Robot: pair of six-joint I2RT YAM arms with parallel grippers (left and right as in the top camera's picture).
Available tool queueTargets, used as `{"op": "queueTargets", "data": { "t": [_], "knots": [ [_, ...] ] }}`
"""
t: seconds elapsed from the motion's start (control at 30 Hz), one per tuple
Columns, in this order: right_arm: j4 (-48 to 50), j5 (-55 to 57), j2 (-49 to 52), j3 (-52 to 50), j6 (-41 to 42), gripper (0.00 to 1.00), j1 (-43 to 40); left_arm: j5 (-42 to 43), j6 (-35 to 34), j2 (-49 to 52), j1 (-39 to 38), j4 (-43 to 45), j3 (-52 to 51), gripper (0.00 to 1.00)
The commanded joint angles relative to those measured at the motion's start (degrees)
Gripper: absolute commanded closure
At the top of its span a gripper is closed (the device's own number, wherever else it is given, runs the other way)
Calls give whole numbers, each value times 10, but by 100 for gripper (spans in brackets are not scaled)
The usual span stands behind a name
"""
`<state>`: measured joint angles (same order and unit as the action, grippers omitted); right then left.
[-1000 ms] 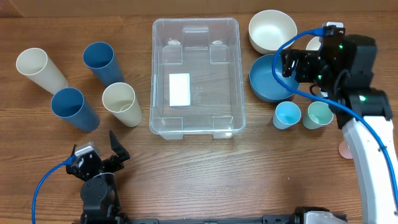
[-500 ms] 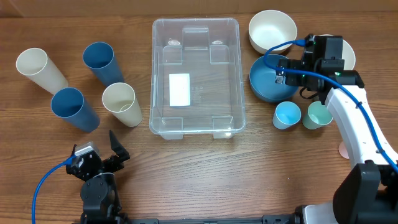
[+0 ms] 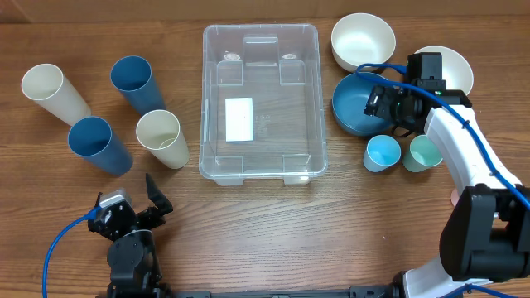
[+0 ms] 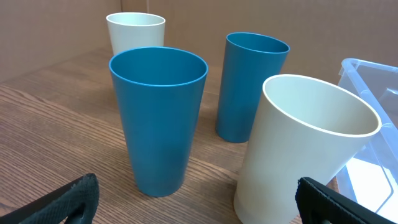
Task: Pack container
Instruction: 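Grasp the dark blue bowl rim with the right gripper and lift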
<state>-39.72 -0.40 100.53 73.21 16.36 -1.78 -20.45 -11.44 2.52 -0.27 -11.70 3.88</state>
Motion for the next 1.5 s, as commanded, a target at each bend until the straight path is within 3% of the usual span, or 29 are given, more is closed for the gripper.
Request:
{"op": "queueTargets", "data": {
  "t": [0.0, 0.2, 0.3, 0.53, 0.6, 0.93, 1.07, 1.47],
  "knots": [
    [10, 19, 24, 14, 35, 7, -3, -11, 12, -3, 3, 0, -1, 0],
    [22, 23, 47, 14, 40, 11, -3, -11, 12, -3, 3, 0, -1, 0],
    [28, 27, 56, 14, 43, 20, -3, -11, 12, -3, 3, 0, -1, 0],
    [36, 30, 57, 14, 45, 67, -3, -11, 12, -3, 3, 0, -1, 0],
    [36, 29, 57, 14, 45, 74, -3, -11, 12, -3, 3, 0, -1, 0],
    [46, 43, 61, -10, 42, 75, -3, -11, 12, -3, 3, 0, -1, 0],
    [48, 45, 61, -11, 42, 83, -3, -11, 12, -3, 3, 0, -1, 0],
    [51, 44, 74, -13, 29, 89, -3, -11, 12, -3, 3, 0, -1, 0]
  ]
}}
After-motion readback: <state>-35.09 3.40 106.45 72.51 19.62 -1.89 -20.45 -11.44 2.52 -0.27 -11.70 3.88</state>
